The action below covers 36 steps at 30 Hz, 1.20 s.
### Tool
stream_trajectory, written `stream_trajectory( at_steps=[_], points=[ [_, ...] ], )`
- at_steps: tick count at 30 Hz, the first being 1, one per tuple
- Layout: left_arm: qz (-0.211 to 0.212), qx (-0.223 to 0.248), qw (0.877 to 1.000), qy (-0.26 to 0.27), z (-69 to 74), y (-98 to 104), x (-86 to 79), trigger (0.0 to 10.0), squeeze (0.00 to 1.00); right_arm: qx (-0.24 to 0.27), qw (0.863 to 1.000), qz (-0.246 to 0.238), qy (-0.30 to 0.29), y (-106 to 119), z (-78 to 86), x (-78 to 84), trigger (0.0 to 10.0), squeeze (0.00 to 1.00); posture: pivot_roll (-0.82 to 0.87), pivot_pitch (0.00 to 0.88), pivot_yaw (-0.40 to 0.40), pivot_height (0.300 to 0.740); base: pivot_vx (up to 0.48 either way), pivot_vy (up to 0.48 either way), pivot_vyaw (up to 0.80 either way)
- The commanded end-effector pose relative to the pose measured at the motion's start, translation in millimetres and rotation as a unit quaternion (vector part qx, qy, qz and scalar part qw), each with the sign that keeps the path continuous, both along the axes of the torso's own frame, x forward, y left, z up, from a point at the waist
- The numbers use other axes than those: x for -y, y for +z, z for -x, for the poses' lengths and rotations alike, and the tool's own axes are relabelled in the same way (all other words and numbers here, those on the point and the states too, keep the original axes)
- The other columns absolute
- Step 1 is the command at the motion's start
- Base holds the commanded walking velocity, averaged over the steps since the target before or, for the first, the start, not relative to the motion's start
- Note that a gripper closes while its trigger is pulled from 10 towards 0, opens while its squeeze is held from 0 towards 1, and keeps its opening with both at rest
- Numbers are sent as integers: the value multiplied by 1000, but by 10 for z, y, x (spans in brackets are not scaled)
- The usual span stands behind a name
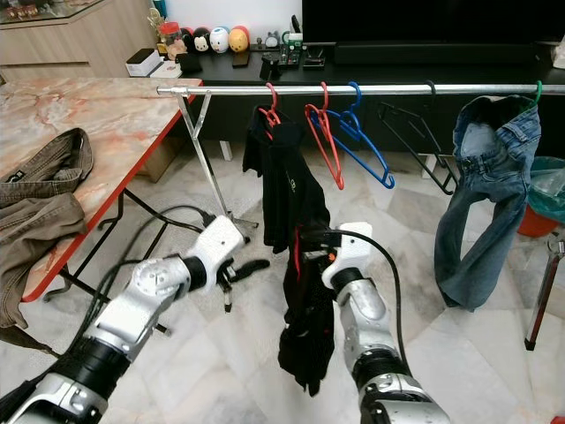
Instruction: Hang hanger
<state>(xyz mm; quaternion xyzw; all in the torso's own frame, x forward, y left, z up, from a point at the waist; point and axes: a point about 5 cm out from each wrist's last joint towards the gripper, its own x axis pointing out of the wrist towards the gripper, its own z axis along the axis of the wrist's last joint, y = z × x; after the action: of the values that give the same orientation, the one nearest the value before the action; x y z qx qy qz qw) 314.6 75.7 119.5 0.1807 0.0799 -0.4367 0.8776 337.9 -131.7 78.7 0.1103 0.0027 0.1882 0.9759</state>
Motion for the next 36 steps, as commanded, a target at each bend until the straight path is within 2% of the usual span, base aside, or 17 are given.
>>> stream_trajectory(
  at_steps=[1,3,5,9,12,17,24,27,28,29,30,32,36],
  points=[
    [1,-2,1000,1,8,13,4,10000,0,21,999,-9,25,102,-28,-91,10000,0,128,0,70,740,0,0,0],
    [5,0,1000,23,-26,11,28,10000,0,21,999,-21,42,121,-27,-141,10000,0,128,0,63,740,0,0,0],
    [22,13,997,72,-96,40,93,10000,0,32,996,-36,75,188,-15,-223,10000,0,124,0,59,740,0,0,0],
    [34,22,994,97,-131,76,124,10000,0,37,995,-36,87,212,-6,-253,10000,0,118,0,58,740,0,0,0],
    [27,58,982,180,-259,173,66,10000,0,38,992,-49,113,266,19,-317,10000,0,120,0,51,740,0,0,0],
    [32,62,970,235,-316,196,19,10000,0,46,988,-57,137,338,45,-392,10000,0,120,6,50,740,0,0,0],
    [1,35,967,253,-317,71,-42,10000,0,51,985,-65,149,425,51,-470,10000,0,122,11,50,740,0,0,0],
    [-13,8,975,222,-293,7,-39,10000,0,55,983,-67,160,455,67,-493,10000,0,121,13,50,740,0,0,0],
    [-30,10,980,194,-279,0,-63,10000,0,58,985,-51,154,450,69,-475,10000,0,125,15,50,740,0,0,0],
    [-30,10,980,194,-279,0,-63,10000,0,58,985,-51,154,450,69,-475,10000,0,125,15,50,740,0,0,0],
    [-49,9,984,174,-269,-10,-104,10000,0,50,987,-53,146,435,59,-449,10000,0,132,17,52,740,0,0,0],
    [-71,11,979,188,-288,-37,-195,10000,0,41,986,-71,142,450,55,-439,10000,0,132,18,53,740,0,0,0],
    [-73,5,977,200,-289,-59,-228,10000,0,42,986,-71,146,469,65,-461,10000,0,127,21,55,740,0,0,0]
  ],
)
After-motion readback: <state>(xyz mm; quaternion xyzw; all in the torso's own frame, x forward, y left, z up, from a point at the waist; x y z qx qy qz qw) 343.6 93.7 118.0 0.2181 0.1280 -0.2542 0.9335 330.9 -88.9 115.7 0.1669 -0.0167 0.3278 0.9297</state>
